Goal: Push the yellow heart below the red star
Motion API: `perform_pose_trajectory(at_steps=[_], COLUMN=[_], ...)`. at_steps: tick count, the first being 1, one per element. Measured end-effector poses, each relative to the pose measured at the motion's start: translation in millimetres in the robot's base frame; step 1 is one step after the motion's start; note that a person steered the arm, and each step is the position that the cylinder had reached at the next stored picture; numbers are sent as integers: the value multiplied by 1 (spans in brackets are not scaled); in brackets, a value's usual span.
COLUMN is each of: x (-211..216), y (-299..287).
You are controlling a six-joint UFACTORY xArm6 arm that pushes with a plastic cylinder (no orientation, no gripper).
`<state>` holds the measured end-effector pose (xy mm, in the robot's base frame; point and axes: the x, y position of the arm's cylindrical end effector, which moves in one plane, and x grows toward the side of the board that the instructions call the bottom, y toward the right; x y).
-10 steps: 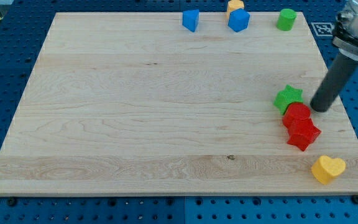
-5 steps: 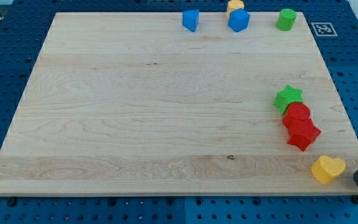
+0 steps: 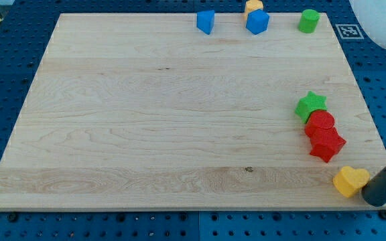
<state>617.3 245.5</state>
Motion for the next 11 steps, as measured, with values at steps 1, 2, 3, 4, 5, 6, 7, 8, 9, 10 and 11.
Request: perform_pose_trajectory(at_steps=[1, 2, 3, 4, 5, 6, 7, 8, 9, 10, 11], x=[-3, -7, -14, -14, 1, 1, -1, -5, -11, -13, -13], y=[0, 0, 0, -1, -1, -14, -25, -28, -29, -29, -29])
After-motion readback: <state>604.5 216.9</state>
